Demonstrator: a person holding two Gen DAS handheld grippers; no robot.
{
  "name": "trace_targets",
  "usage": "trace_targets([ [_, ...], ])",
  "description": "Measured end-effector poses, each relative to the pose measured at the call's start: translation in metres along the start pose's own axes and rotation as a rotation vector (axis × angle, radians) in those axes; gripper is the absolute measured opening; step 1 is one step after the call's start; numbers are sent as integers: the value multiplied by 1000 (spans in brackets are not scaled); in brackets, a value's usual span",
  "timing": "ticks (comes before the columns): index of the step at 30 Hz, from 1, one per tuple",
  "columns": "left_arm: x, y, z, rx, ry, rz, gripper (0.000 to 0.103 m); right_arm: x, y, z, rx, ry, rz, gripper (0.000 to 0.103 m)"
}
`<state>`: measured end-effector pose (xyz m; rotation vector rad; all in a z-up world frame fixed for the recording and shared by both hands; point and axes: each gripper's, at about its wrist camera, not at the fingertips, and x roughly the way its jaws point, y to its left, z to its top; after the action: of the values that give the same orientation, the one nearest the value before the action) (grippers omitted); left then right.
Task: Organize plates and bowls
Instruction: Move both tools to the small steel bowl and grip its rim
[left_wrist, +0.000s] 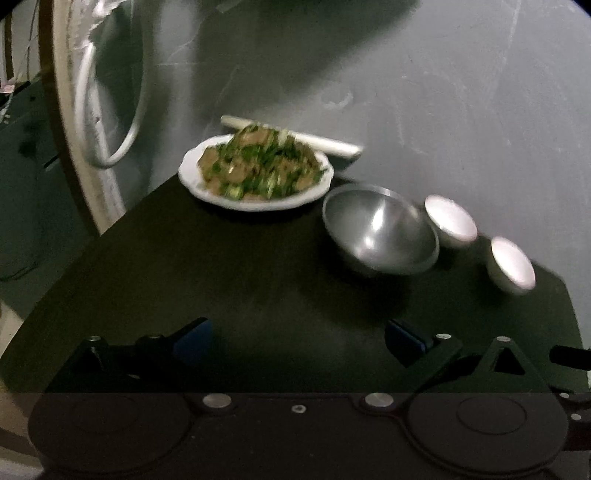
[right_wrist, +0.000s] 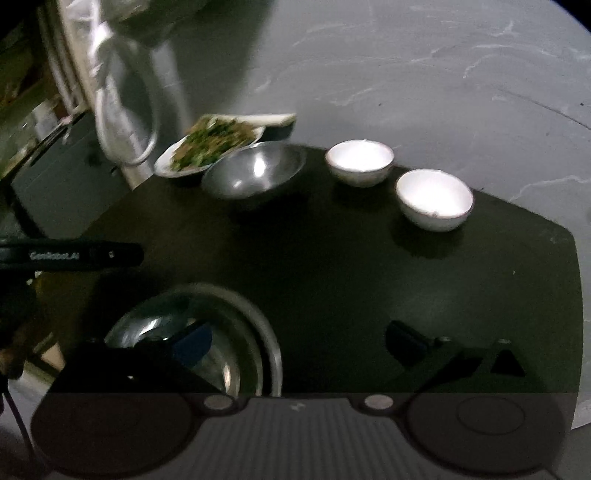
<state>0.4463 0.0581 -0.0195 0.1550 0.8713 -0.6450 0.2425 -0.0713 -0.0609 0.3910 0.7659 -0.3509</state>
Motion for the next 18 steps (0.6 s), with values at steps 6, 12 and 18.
trace_targets([
  [6, 49, 6, 37, -43, -5, -21, 100, 39, -4, 48, 55, -46, -19, 102],
  [12, 81, 13, 53, -65, 27, -32, 100, 81, -5, 77, 63, -62, -19, 100],
  [18, 94, 16, 60, -81, 27, -50, 99, 113, 0, 94, 60, -54, -21, 96],
])
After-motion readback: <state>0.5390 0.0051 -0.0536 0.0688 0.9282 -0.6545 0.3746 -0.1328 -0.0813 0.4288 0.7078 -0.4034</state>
